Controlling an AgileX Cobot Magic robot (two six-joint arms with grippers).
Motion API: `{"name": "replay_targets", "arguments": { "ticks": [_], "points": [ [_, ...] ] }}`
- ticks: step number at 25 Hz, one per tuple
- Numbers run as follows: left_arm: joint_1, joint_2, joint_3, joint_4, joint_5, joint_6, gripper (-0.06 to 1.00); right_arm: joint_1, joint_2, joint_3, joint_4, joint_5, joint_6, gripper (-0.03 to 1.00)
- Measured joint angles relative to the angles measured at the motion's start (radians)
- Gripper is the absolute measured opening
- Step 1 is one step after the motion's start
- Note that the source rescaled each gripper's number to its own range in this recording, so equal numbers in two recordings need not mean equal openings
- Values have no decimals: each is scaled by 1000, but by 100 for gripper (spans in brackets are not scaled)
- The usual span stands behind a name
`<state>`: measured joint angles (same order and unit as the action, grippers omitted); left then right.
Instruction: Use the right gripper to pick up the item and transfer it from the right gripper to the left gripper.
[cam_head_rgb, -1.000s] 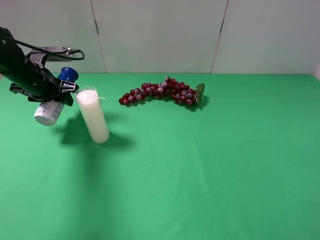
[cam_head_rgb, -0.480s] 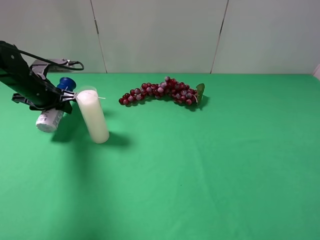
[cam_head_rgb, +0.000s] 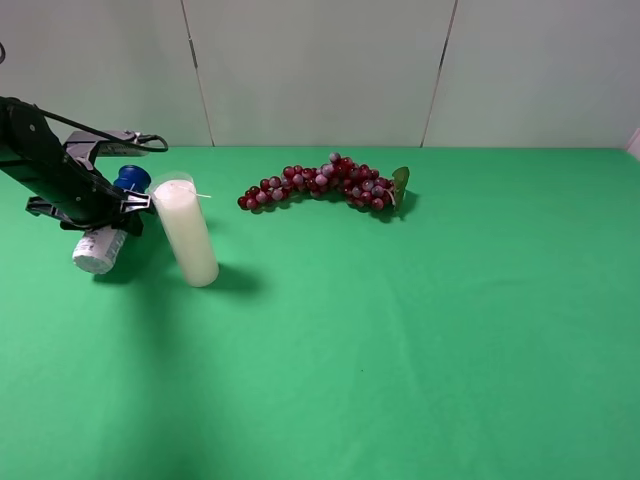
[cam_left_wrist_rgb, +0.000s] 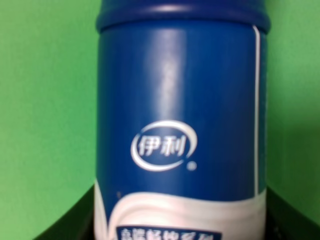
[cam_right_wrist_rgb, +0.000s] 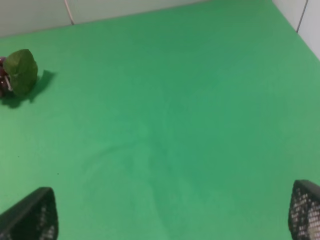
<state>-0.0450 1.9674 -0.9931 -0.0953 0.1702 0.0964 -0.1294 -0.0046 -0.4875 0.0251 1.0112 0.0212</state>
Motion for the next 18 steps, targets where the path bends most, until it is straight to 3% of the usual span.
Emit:
{"name": "replay_targets", "arguments": {
  "ticks": [3,4,8,10,13,18],
  "points": [
    [0,0,0,1,1,19,1,0,0,0,0,0,0,100],
    [0,3,0,1,1,22,7,0,0,0,0,0,0,100],
    [0,3,0,1,0,25,52,0,0,0,0,1,0,100],
    [0,3,0,1,0,25,66,0,0,0,0,1,0,100],
    [0,0,-13,1,16,25,73,0,0,0,0,1,0,100],
    [11,-111,-18,1,35,26,76,0,0,0,0,1,0,100]
  ]
}}
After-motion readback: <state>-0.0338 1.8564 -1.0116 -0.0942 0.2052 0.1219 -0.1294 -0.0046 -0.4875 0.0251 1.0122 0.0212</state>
